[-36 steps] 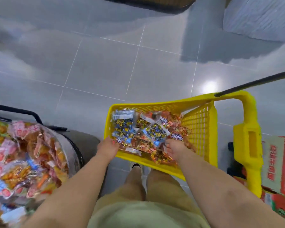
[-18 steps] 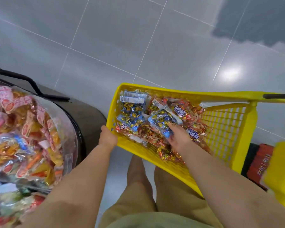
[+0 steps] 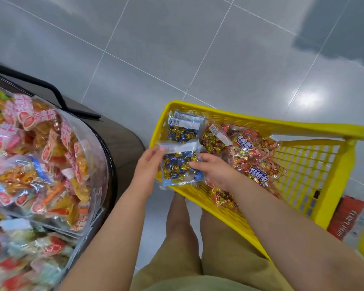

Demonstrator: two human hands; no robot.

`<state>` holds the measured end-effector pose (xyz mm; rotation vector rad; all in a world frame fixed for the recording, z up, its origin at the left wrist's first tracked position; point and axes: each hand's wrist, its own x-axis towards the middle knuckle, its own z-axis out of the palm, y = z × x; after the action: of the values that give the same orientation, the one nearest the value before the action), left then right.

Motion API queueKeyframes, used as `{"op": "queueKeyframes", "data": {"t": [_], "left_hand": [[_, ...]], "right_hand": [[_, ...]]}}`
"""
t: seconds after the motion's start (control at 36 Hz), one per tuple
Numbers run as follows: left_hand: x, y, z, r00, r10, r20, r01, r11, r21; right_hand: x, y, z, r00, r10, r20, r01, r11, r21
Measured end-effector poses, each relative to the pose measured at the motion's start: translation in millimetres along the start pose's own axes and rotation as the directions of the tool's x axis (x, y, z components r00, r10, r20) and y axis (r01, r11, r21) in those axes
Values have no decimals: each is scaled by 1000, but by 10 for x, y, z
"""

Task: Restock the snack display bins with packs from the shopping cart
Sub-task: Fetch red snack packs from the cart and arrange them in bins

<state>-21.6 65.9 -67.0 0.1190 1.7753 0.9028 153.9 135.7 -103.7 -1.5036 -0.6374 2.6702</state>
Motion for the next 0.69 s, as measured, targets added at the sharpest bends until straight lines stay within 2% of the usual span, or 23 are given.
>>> {"op": "queueKeyframes", "data": {"t": [0.06,0.11,0.17,0.19,0.25,0.31,0.42,0.53,0.58,0.69], "left_hand": [[-27,22,8,991,-81,110,94,988,-125],[-16,13,-21,989,-108,102,125,976,-178],[13,-6,-65,992,-118,39,123,977,-176],[35,-24,-89,992,-126,3,125,978,-169],[65,-54,-143,991,-125,-56,116,981,-154],[86,-89,-202,989,-106,-99,91,985,-147],[100,-140,-333,986,-102,-131,79,982,-174],[102,-177,-440,980,-109,-165,82,983,-163],[103,-169,-478,978,-112,-178,83,983,-162],[109,-119,-511,973,-114,-199,73,977,-203]], "right_hand": [[63,2,54,999,11,39,-7,995,-99],[107,-58,101,1000,2,9,-1,986,-167],[184,-149,78,990,-55,-128,39,991,-128],[238,-200,53,968,-92,-235,67,991,-114],[365,-280,9,891,-192,-410,118,973,-200],[500,-333,14,849,-244,-468,132,957,-260],[722,-378,132,848,-234,-476,76,942,-327],[790,-338,189,827,-285,-484,74,910,-409],[746,-318,180,833,-284,-474,92,917,-387],[436,-302,84,856,-251,-452,168,962,-216]]}}
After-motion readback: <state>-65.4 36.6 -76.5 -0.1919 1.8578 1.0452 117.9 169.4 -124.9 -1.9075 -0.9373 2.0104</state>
